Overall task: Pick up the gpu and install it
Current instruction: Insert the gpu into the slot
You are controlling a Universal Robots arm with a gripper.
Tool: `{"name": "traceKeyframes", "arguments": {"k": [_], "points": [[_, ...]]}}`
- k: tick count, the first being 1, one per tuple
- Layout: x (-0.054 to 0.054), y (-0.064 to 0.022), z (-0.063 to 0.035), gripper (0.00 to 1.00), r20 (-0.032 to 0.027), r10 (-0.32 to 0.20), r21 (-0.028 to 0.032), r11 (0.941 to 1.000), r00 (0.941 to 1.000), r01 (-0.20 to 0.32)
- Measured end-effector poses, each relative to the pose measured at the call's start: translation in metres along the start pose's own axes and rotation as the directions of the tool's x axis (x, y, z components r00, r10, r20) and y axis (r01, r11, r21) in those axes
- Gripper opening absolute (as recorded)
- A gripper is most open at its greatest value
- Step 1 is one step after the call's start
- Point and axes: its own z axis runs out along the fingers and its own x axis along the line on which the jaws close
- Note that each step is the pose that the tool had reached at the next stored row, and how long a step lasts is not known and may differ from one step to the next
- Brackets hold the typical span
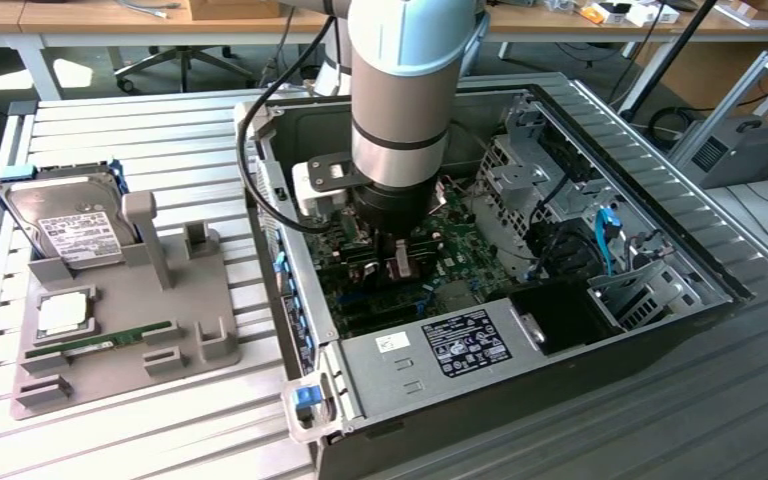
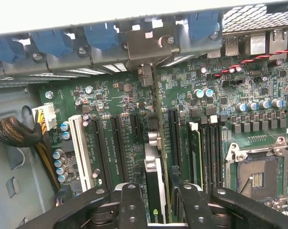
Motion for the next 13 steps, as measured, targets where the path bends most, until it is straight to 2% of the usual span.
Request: {"name": "traceKeyframes", "arguments": {"k": [4, 8, 9, 10, 11, 12, 13], "points": [[-0.0005, -0.0007, -0.0038, 0.33, -0.0041, 0.001, -0.0001, 1.0, 1.0, -0.001], [-0.0004, -0.0007, -0.0039, 0.33, -0.0045, 0.001, -0.0001, 1.0, 1.0, -0.001], [-0.0005, -0.0009, -0.0039, 0.33, -0.0074, 0.0, -0.0039, 1.0, 1.0, 0.0], [-0.0005, -0.0014, -0.0039, 0.33, -0.0111, 0.0, -0.0183, 0.9998, 0.9999, -0.001], [-0.0006, -0.0019, -0.0038, 0.33, -0.0128, 0.0, -0.0279, 0.9996, 0.9999, -0.001], [-0.0007, -0.0032, -0.0036, 0.33, -0.0152, 0.001, -0.0459, 0.9989, 0.9999, -0.001], [-0.0007, -0.0033, -0.0036, 0.33, -0.0157, 0.001, -0.0503, 0.9987, 0.9999, -0.001]]}}
